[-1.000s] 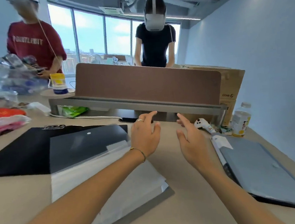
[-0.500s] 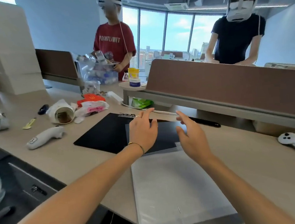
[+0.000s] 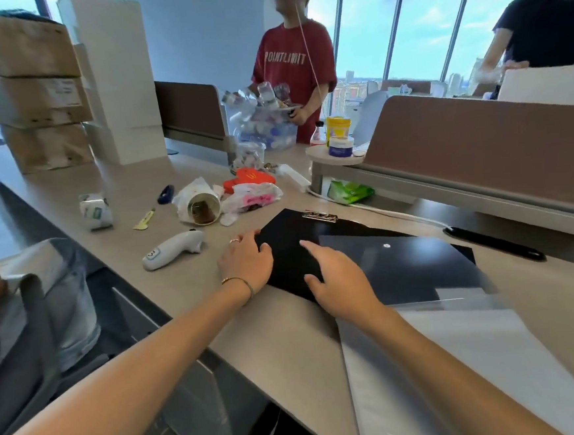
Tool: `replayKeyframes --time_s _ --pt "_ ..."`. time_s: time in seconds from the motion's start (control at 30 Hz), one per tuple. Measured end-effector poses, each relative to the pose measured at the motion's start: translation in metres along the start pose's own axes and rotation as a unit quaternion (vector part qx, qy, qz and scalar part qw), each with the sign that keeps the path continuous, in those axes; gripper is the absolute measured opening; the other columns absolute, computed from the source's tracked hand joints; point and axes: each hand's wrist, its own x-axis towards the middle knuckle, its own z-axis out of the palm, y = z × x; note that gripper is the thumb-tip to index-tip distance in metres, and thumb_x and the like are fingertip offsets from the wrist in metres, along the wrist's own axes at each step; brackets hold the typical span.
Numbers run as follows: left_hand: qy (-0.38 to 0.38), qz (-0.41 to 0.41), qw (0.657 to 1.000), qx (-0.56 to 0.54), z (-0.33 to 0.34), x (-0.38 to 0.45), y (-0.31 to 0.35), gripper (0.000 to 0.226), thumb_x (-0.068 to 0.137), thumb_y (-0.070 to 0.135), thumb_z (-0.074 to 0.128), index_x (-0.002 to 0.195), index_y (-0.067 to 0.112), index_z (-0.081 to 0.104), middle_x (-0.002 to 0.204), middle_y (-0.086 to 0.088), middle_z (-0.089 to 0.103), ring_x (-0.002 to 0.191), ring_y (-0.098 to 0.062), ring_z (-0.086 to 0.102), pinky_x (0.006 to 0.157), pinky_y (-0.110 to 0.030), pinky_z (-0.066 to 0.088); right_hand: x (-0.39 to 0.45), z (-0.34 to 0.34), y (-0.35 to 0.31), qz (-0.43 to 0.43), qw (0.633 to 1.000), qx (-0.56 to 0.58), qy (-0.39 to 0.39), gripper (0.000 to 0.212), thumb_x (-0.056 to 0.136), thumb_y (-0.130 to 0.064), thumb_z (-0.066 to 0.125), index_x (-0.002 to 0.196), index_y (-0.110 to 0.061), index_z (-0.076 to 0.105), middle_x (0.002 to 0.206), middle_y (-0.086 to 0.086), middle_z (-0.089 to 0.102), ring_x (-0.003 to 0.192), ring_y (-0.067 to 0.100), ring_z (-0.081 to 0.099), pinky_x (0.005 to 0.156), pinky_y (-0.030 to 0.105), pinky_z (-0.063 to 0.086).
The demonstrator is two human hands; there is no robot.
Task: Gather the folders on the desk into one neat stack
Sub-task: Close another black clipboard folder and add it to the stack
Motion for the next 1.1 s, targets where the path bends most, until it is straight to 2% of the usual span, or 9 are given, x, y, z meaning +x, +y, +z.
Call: replayKeyframes --time_s 0.3,0.43,0.57,0.63,0.7,0.8,0.87,1.0,1.1 --pt "-0.025 -0.039 0.998 -0.031 -0.001 0.013 -0.029 0.046 0.096 0.029 0.045 0.141 0.026 0.050 0.143 -0.010 0.048 0.130 -0.028 0.048 0.106 -0.042 0.042 0.013 0.023 -0.004 -0.026 0.988 -0.134 -0.075 0.080 0.089 -0.041 0.064 0.156 -0.029 0.022 0.146 0.002 0.049 0.124 0.027 0.052 0.098 0.041 0.048" --pt "0.033 -0.088 0.984 -0.154 -0.011 0.022 -0.031 0.040 0.091 0.021 0.052 0.130 0.030 0.058 0.136 -0.006 0.055 0.120 -0.025 0.055 0.103 -0.042 0.048 0.014 0.025 -0.002 -0.013 0.989 -0.121 -0.089 0.077 0.090 -0.040 0.061 0.156 -0.029 0.022 0.147 0.002 0.048 0.125 0.028 0.053 0.094 0.042 0.050" --pt "0.086 -0.175 0.923 -0.332 -0.024 0.034 -0.033 0.041 0.090 0.007 0.056 0.129 0.019 0.059 0.110 -0.008 0.063 0.087 -0.019 0.062 0.072 -0.032 0.055 0.013 0.024 -0.001 -0.016 0.989 -0.122 -0.084 0.076 0.090 -0.040 0.060 0.155 -0.029 0.024 0.147 0.001 0.050 0.123 0.028 0.055 0.093 0.041 0.050" --pt "0.044 -0.228 0.844 -0.483 -0.027 0.032 -0.026 0.035 0.092 0.002 0.056 0.127 0.004 0.055 0.095 -0.009 0.062 0.078 -0.018 0.062 0.065 -0.031 0.057 0.013 0.023 -0.001 -0.013 0.990 -0.121 -0.076 0.073 0.091 -0.040 0.059 0.155 -0.030 0.026 0.147 0.000 0.050 0.123 0.029 0.054 0.092 0.041 0.049" --pt "-0.044 -0.259 0.783 -0.563 -0.024 0.021 -0.013 0.020 0.097 0.007 0.057 0.117 0.005 0.055 0.107 -0.012 0.064 0.094 -0.023 0.064 0.081 -0.038 0.057 0.013 0.021 -0.002 -0.012 0.991 -0.120 -0.066 0.069 0.092 -0.040 0.057 0.154 -0.030 0.028 0.147 -0.001 0.049 0.125 0.028 0.053 0.091 0.040 0.049" --pt "-0.114 -0.253 0.792 -0.544 -0.004 0.010 -0.002 0.034 0.099 0.010 0.055 0.132 0.006 0.053 0.130 -0.016 0.063 0.115 -0.031 0.063 0.073 -0.039 0.058 0.011 0.019 -0.003 -0.010 0.993 -0.104 -0.049 0.064 0.093 -0.042 0.056 0.152 -0.030 0.033 0.147 -0.002 0.050 0.127 0.025 0.050 0.093 0.040 0.049" --pt "-0.083 -0.247 0.800 -0.540 0.004 0.009 0.005 0.037 0.098 0.003 0.051 0.135 0.005 0.052 0.130 -0.016 0.063 0.113 -0.031 0.064 0.071 -0.041 0.060 0.010 0.015 -0.001 -0.003 0.994 -0.096 -0.042 0.060 0.095 -0.045 0.052 0.151 -0.029 0.035 0.146 -0.002 0.051 0.127 0.025 0.052 0.096 0.041 0.048" --pt "-0.017 -0.245 0.796 -0.554 0.002 0.015 0.017 0.032 0.100 0.003 0.049 0.131 0.009 0.049 0.127 -0.005 0.057 0.118 -0.025 0.056 0.105 -0.051 0.048 0.004 0.007 0.012 0.017 0.992 -0.119 -0.047 0.054 0.099 -0.050 0.039 0.149 -0.028 0.040 0.143 0.001 0.054 0.124 0.028 0.055 0.100 0.043 0.045" --pt "0.039 -0.233 0.789 -0.567 -0.007 0.021 0.022 0.053 0.097 0.008 0.051 0.149 0.010 0.039 0.147 -0.006 0.050 0.134 -0.026 0.049 0.115 -0.045 0.037 -0.005 0.002 0.026 0.055 0.988 -0.135 -0.045 0.052 0.100 -0.050 0.033 0.147 -0.028 0.042 0.140 0.002 0.058 0.123 0.029 0.056 0.100 0.045 0.043"
